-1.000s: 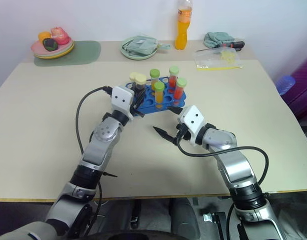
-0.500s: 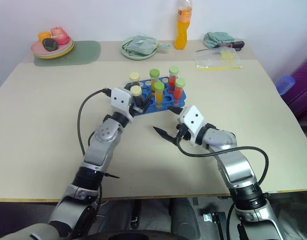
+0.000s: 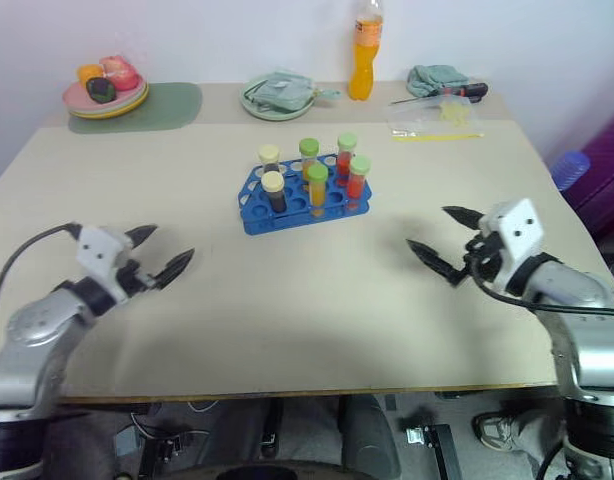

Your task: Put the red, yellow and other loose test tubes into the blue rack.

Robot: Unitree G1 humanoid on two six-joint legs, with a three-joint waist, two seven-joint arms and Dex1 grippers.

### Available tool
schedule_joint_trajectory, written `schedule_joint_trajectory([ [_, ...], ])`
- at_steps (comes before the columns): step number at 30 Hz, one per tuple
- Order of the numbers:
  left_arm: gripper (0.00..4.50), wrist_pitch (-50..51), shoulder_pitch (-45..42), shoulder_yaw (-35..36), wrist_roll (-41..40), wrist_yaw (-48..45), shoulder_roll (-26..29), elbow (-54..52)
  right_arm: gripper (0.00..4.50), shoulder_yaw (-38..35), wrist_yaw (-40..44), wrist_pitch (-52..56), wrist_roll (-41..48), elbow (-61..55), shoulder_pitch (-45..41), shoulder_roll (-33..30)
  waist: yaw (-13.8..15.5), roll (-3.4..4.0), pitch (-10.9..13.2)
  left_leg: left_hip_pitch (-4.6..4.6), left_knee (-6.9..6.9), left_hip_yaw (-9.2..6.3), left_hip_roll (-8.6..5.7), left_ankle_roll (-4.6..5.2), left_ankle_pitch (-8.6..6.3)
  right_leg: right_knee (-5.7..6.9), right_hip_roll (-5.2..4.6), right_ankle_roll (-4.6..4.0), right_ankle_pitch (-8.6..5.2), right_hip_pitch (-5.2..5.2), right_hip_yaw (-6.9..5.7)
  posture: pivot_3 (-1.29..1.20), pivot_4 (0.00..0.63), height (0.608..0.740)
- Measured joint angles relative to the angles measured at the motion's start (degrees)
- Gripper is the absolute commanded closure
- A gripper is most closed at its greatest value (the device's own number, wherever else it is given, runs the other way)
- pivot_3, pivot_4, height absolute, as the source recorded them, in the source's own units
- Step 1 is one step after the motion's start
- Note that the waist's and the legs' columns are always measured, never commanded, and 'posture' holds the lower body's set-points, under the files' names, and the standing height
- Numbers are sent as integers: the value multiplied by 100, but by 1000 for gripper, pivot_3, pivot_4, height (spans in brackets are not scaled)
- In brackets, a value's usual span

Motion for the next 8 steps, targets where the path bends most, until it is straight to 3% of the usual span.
schedule_joint_trajectory([
  [8, 282, 1, 154, 250, -40, -61, -22, 74, 0, 34, 42, -15, 2, 163, 117, -19, -26, 2, -1, 4, -3, 3, 1, 0, 0, 0, 0, 3, 1, 1, 1, 0, 150, 740],
])
